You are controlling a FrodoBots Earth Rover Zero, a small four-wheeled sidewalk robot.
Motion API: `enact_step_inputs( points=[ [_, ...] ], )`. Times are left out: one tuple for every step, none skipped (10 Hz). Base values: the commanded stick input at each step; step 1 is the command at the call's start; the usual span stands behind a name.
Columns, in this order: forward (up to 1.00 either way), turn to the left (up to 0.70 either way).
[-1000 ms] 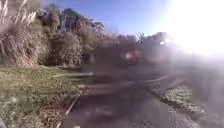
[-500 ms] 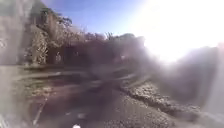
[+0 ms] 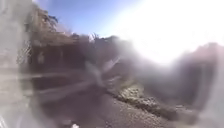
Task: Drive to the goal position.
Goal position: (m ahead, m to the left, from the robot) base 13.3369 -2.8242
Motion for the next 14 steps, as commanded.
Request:
enact_step_inputs(
  points=[
    [0.6, 0.15],
    [0.6, 0.15],
    [0.6, 0.15],
    [0.6, 0.15],
    [0.6, 0.15],
    [0.6, 0.15],
    [0.6, 0.15],
    [0.6, 0.15],
    [0.6, 0.15],
    [0.6, 0.15],
    [0.6, 0.15],
    [0.6, 0.15],
    [0.6, 0.15],
    [0.6, 0.15]
  ],
)
